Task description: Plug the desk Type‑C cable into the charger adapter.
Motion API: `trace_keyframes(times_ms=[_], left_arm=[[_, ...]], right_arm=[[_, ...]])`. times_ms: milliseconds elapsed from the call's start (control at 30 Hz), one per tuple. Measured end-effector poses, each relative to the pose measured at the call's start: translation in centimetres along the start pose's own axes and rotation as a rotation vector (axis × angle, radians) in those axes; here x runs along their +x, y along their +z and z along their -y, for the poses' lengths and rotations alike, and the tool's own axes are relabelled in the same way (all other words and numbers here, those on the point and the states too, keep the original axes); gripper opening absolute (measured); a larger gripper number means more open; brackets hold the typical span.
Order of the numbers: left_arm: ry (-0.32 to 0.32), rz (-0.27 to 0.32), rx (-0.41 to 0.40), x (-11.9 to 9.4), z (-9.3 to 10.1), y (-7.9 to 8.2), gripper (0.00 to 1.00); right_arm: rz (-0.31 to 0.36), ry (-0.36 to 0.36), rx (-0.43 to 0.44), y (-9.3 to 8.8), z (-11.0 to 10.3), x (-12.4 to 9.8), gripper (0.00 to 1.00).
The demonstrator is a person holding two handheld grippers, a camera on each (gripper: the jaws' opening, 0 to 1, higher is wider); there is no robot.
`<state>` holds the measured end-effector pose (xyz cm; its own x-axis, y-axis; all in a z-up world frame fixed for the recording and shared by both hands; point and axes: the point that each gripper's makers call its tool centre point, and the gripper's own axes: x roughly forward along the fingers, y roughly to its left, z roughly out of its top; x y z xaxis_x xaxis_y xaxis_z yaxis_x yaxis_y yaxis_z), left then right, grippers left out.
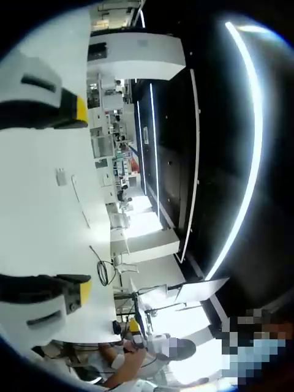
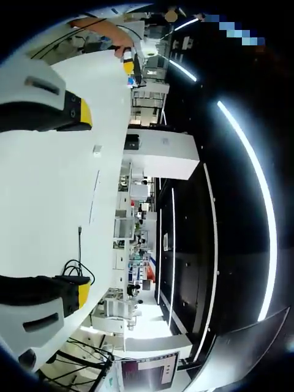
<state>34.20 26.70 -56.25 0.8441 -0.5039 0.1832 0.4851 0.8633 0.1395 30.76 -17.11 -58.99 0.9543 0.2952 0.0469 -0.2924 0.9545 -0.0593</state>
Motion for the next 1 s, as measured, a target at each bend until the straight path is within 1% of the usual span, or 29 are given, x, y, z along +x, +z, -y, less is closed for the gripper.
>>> trace_keyframes(times_ms=[233,600,767,1000], left_arm=[[0.003,0.004,0.004,-0.3,-0.1,0.3,1.0],[0.022,-0.014,-0.003,-0.8,-0.4,-0.2,1.0],[0.032,-0.015,0.0,-1.1,-0.7,0.0,1.0],[0.045,-0.028,-0.027,-1.3,-1.0,-0.2,1.0]], right_arm=[[-0.001,-0.003,0.003,-0.1,0.1,-0.1,1.0],[0.011,-0.024,0.008,0.2,0.8,-0.1,1.0],[0.016,-0.032,0.005,0.4,1.2,-0.1,1.0],[0.019,-0.032,-0.006,0.6,1.3,0.0,1.0]])
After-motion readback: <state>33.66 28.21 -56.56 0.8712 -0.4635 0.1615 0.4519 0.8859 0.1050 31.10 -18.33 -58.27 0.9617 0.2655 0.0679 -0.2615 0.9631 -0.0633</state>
